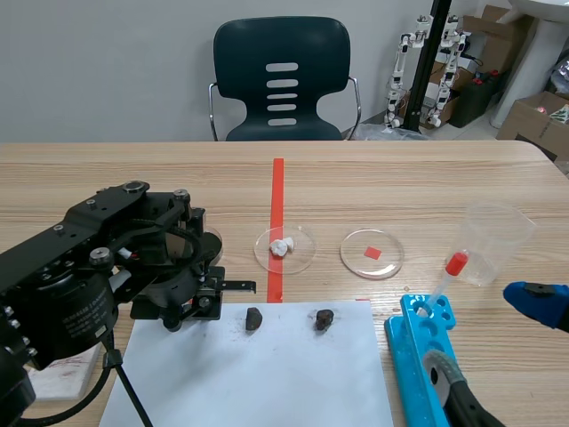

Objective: Pick up the left mineral with the left hand

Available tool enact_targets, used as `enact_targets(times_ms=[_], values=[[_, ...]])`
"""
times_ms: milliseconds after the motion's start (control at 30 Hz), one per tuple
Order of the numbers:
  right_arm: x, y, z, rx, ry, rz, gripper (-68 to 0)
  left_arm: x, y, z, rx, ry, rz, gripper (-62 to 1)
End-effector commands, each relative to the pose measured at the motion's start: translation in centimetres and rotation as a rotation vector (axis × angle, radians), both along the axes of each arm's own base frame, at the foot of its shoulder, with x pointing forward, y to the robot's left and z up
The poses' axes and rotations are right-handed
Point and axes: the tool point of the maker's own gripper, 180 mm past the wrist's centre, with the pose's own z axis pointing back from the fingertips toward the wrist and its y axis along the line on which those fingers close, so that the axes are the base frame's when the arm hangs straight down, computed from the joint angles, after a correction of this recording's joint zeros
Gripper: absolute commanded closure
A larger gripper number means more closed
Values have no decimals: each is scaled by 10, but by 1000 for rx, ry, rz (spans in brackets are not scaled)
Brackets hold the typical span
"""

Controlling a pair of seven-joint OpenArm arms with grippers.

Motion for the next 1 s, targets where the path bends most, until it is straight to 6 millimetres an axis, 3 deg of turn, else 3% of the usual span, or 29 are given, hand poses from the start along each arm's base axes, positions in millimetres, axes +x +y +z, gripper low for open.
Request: enact_targets(times_ms=[0,200,567,967], values=[[4,-1,7,10,-30,-7,-475,4,-2,4,-4,-8,3,-160],[4,-1,7,10,-30,-7,-475,4,-2,4,-5,-9,3,-52],[4,-1,7,10,-30,-7,-475,10,6,11,3,-54,5,-53],[4,-1,7,9,-30,-7,-475,15,35,53,9,-346,5,-53]])
